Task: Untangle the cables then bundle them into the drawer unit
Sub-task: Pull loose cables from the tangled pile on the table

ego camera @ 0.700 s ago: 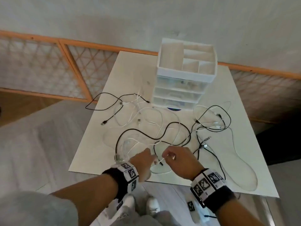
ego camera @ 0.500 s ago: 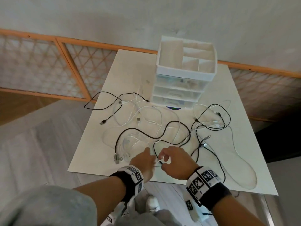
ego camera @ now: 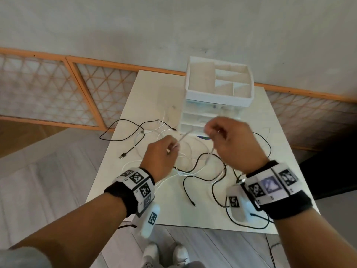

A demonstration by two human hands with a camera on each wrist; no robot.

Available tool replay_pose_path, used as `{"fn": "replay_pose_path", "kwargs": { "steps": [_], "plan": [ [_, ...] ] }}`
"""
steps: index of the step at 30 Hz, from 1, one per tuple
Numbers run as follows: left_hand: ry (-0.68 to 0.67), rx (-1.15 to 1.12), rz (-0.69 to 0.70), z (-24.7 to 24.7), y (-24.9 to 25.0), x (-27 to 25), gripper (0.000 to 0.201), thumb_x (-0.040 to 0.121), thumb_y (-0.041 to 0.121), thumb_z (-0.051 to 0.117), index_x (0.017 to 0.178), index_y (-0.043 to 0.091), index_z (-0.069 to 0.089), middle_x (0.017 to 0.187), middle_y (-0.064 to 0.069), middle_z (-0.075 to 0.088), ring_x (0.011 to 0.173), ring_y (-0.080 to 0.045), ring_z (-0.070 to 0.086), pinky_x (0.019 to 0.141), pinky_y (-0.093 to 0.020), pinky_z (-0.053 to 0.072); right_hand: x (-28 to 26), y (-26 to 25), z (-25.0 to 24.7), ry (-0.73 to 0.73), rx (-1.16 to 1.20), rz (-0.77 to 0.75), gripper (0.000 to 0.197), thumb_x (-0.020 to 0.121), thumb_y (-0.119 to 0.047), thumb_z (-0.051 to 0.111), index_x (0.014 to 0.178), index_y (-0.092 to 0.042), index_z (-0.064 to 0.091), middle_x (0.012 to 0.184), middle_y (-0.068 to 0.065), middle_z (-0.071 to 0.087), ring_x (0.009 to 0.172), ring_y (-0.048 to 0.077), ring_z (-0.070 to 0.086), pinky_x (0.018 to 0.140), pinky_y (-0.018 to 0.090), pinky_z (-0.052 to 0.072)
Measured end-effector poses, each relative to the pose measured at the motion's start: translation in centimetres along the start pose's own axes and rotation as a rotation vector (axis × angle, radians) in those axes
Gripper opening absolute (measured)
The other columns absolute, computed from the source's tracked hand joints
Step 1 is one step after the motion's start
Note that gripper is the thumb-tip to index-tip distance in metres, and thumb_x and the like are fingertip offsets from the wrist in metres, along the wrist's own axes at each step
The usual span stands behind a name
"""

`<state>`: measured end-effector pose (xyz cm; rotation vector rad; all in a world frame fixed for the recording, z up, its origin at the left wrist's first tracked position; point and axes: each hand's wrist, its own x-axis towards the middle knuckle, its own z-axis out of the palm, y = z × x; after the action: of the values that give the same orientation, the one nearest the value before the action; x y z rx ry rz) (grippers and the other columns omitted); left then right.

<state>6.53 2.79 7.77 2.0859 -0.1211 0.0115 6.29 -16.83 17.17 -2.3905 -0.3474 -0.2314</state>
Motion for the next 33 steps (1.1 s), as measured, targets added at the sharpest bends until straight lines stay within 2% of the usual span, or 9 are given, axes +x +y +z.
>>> {"fn": "replay_pose_path", "kwargs": {
  "steps": [6, 10, 14, 16, 19, 21, 23, 25, 33],
  "plan": [
    [-0.039, 0.131, -0.259, -1.8, -6.4, 0.0, 0.021, 0.099, 0.018, 0.043, 0.087, 0.014, 0.059, 0.088, -0.004, 0.069, 0.082, -0.028, 0.070, 0.069, -0.040, 0.057, 2.3, -0.8, -7.0, 0.448, 0.052, -0.039, 0.006, 0.098, -0.020, 0.056, 0.096, -0.024, 0.061, 0.077, -0.013, 0.061, 0.064, 0.017, 0.064, 0.061, 0.025, 0.048],
    [0.015, 0.018, -0.418, -5.0, -6.4, 1.0, 0.032, 0.101, 0.034, 0.047, 0.086, 0.011, 0.063, 0.081, -0.009, 0.072, 0.070, -0.030, 0.071, 0.078, -0.049, 0.059, 2.1, 3.7, -9.3, 0.765, -0.052, 0.202, 0.017, 0.094, -0.039, 0.053, 0.100, -0.029, 0.065, 0.076, -0.010, 0.065, 0.068, 0.023, 0.070, 0.069, 0.038, 0.057],
    [-0.023, -0.196, -0.220, -6.9, -0.7, 2.5, 0.031, 0.099, 0.031, 0.053, 0.080, 0.012, 0.069, 0.082, -0.010, 0.072, 0.062, -0.024, 0.065, 0.059, -0.037, 0.057, 1.1, 6.6, -8.2, 0.481, -0.216, 0.595, 0.035, 0.093, -0.020, 0.056, 0.127, -0.024, 0.060, 0.123, 0.009, 0.067, 0.104, 0.027, 0.066, 0.092, 0.028, 0.042],
    [-0.091, -0.206, -0.099, -6.7, 3.0, 3.4, 0.027, 0.101, 0.027, 0.053, 0.087, 0.011, 0.071, 0.086, -0.007, 0.074, 0.060, -0.019, 0.064, 0.048, -0.028, 0.050, 1.2, 5.3, -6.4, 0.323, -0.155, 0.495, 0.060, 0.085, -0.009, 0.062, 0.140, -0.030, 0.049, 0.131, 0.007, 0.058, 0.088, 0.012, 0.063, 0.084, 0.026, 0.045],
    [-0.250, -0.207, 0.037, -4.8, 8.0, 4.4, 0.022, 0.101, 0.025, 0.054, 0.095, 0.014, 0.072, 0.088, -0.003, 0.073, 0.059, -0.020, 0.067, 0.045, -0.026, 0.047, 1.6, 2.8, -3.0, 0.043, -0.025, 0.166, 0.078, 0.078, -0.013, 0.073, 0.142, -0.044, 0.041, 0.105, -0.004, 0.054, 0.069, 0.007, 0.056, 0.065, 0.011, 0.043],
    [-0.268, -0.223, 0.118, -3.4, 10.3, 5.0, 0.019, 0.100, 0.024, 0.055, 0.094, 0.017, 0.073, 0.084, -0.001, 0.072, 0.063, -0.022, 0.070, 0.046, -0.027, 0.048, 2.5, 2.0, -1.1, -0.060, -0.017, 0.109, 0.050, 0.084, -0.029, 0.073, 0.128, -0.043, 0.054, 0.076, -0.009, 0.057, 0.059, 0.002, 0.052, 0.059, 0.016, 0.040],
    [-0.157, -0.247, 0.152, -2.7, 11.5, 5.6, 0.016, 0.098, 0.023, 0.059, 0.094, 0.019, 0.074, 0.080, 0.001, 0.070, 0.065, -0.022, 0.072, 0.048, -0.028, 0.051, 3.8, 2.3, -1.2, 0.008, -0.041, 0.168, 0.013, 0.092, -0.041, 0.063, 0.093, -0.028, 0.066, 0.056, -0.008, 0.055, 0.053, 0.003, 0.052, 0.059, 0.026, 0.040],
    [-0.039, -0.201, 0.140, -2.6, 11.1, 6.3, 0.011, 0.096, 0.024, 0.063, 0.094, 0.020, 0.073, 0.082, 0.003, 0.070, 0.064, -0.017, 0.072, 0.050, -0.030, 0.055, 5.2, 4.0, -2.9, 0.108, -0.029, 0.227, 0.033, 0.093, -0.048, 0.059, 0.078, -0.020, 0.067, 0.062, -0.004, 0.065, 0.060, 0.010, 0.062, 0.063, 0.031, 0.049],
    [-0.203, 0.286, -0.362, -1.7, 2.5, 6.0, 0.020, 0.099, 0.016, 0.043, 0.085, 0.009, 0.057, 0.085, -0.010, 0.070, 0.064, -0.029, 0.074, 0.044, -0.026, 0.050, 9.1, 5.8, -12.2, 0.540, 0.352, 0.278, 0.052, 0.090, -0.065, 0.048, 0.096, -0.016, 0.062, 0.087, 0.000, 0.072, 0.051, 0.016, 0.061, 0.052, 0.032, 0.046]
  ]
}}
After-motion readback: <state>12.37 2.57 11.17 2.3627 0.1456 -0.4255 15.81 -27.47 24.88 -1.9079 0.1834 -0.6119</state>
